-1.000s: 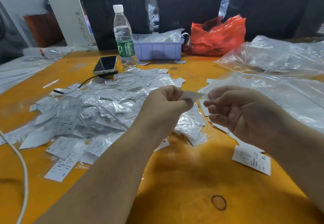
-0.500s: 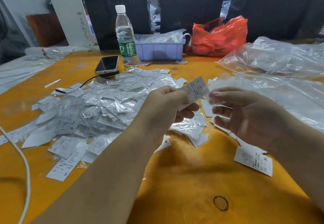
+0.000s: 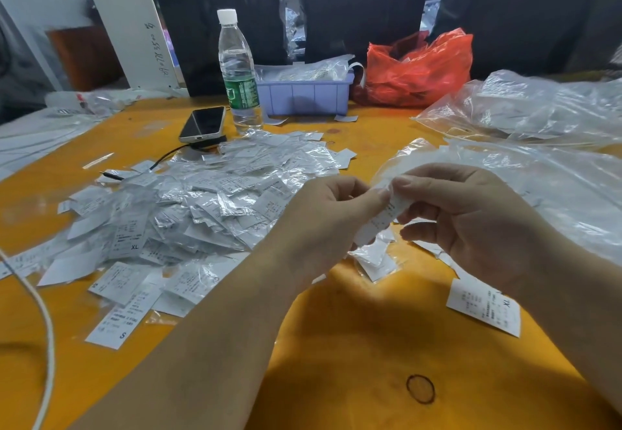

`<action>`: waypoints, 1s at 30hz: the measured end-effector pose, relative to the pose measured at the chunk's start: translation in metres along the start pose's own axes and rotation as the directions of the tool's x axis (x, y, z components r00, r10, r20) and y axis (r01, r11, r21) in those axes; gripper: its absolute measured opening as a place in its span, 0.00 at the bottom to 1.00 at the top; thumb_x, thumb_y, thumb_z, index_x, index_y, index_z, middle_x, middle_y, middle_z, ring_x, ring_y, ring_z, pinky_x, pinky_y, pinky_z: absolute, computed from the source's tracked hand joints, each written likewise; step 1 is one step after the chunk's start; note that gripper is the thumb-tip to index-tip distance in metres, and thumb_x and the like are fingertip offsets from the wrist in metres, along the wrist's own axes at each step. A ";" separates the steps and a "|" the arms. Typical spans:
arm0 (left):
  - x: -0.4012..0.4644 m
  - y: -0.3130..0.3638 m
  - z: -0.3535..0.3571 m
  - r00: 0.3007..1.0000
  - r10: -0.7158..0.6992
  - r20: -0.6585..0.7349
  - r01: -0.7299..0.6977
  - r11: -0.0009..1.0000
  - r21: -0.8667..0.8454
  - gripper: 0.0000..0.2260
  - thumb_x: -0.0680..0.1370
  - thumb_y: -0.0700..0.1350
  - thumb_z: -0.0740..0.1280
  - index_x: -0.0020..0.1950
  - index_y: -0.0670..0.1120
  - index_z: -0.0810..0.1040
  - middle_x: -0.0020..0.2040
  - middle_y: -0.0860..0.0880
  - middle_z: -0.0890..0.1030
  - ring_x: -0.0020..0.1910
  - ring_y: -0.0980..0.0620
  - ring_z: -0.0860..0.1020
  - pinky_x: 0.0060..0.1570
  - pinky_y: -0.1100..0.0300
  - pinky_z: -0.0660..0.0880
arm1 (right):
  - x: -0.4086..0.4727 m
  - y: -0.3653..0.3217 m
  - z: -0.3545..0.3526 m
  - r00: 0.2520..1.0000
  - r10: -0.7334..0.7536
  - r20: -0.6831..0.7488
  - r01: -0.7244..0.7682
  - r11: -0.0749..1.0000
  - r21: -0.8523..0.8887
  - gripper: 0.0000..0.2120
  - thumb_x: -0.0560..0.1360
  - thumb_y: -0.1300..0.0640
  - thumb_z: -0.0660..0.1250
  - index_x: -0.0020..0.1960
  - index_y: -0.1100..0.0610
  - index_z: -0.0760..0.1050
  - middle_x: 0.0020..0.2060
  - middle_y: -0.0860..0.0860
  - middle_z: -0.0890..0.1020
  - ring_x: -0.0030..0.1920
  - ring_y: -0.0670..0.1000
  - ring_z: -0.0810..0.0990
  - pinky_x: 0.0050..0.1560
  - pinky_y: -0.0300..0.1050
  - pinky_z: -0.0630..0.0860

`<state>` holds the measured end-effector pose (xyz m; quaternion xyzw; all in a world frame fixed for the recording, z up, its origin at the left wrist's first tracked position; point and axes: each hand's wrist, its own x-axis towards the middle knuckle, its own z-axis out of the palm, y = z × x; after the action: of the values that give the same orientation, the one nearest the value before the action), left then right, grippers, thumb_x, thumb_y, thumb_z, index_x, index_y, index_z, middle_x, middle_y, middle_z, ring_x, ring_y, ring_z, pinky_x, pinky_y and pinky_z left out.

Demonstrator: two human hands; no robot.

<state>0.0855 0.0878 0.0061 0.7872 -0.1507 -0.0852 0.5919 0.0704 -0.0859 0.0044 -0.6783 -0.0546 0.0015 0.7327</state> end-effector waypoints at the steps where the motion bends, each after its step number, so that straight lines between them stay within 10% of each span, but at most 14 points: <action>1: 0.000 -0.001 0.000 0.999 0.023 -0.026 -0.023 1.000 0.000 0.09 0.78 0.51 0.68 0.44 0.47 0.83 0.41 0.47 0.84 0.34 0.55 0.80 0.34 0.61 0.75 | 0.000 0.000 0.000 1.000 -0.011 -0.006 0.011 1.000 0.007 0.08 0.67 0.55 0.72 0.42 0.58 0.84 0.38 0.58 0.82 0.36 0.51 0.81 0.33 0.41 0.78; 10: 0.000 0.001 -0.002 0.996 0.063 -0.059 -0.070 0.989 -0.129 0.07 0.79 0.38 0.66 0.45 0.47 0.81 0.38 0.50 0.84 0.33 0.57 0.81 0.31 0.66 0.74 | 0.000 -0.005 0.000 0.985 -0.096 -0.142 0.099 0.995 0.012 0.06 0.80 0.60 0.62 0.47 0.60 0.77 0.35 0.56 0.83 0.27 0.52 0.80 0.25 0.42 0.76; 30: -0.001 0.001 0.002 0.998 0.066 0.012 -0.066 0.998 -0.004 0.07 0.78 0.45 0.69 0.42 0.48 0.83 0.37 0.54 0.83 0.35 0.59 0.79 0.32 0.69 0.72 | 0.001 0.001 0.003 0.988 -0.123 -0.093 0.111 0.986 -0.124 0.15 0.78 0.55 0.65 0.34 0.56 0.80 0.31 0.54 0.81 0.33 0.53 0.83 0.29 0.42 0.77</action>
<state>0.0835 0.0867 0.0066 0.7801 -0.1801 -0.0706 0.5950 0.0708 -0.0828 0.0040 -0.7155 -0.0576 -0.0792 0.6917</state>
